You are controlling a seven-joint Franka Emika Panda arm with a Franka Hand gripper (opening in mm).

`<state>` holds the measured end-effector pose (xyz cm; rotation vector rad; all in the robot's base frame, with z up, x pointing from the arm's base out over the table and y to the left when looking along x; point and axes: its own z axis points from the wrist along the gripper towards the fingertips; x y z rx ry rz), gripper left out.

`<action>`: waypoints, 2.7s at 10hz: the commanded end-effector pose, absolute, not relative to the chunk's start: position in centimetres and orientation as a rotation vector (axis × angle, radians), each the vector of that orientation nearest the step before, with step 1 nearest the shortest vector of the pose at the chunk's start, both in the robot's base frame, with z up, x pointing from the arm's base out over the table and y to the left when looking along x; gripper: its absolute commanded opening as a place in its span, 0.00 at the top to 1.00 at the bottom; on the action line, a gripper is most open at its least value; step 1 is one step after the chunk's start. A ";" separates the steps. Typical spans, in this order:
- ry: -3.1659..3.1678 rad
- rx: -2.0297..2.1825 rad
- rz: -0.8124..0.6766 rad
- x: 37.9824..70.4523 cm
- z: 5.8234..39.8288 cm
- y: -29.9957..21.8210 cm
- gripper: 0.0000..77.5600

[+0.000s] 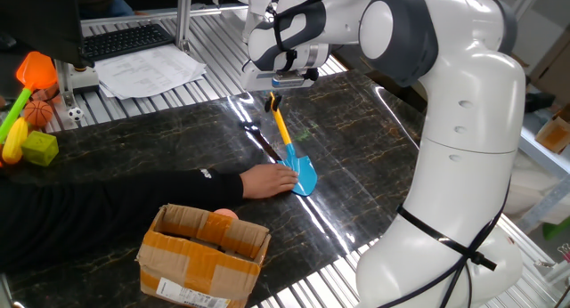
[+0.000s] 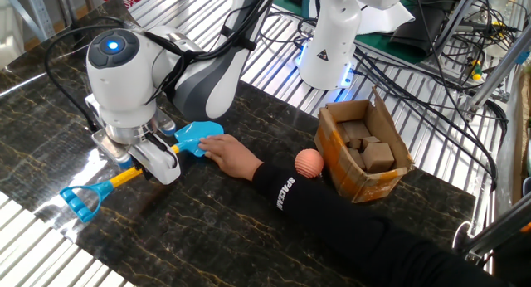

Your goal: Use a shovel to scoop up an object

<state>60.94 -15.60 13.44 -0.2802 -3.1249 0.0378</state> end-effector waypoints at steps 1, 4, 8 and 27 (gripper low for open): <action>-3.132 -0.280 0.046 61.0 13.6 -15.7 0.00; -3.132 -0.280 0.046 61.0 13.6 -15.7 0.00; -3.132 -0.280 0.046 61.0 13.6 -15.7 0.00; -3.182 -0.223 0.056 62.2 12.8 -16.2 0.98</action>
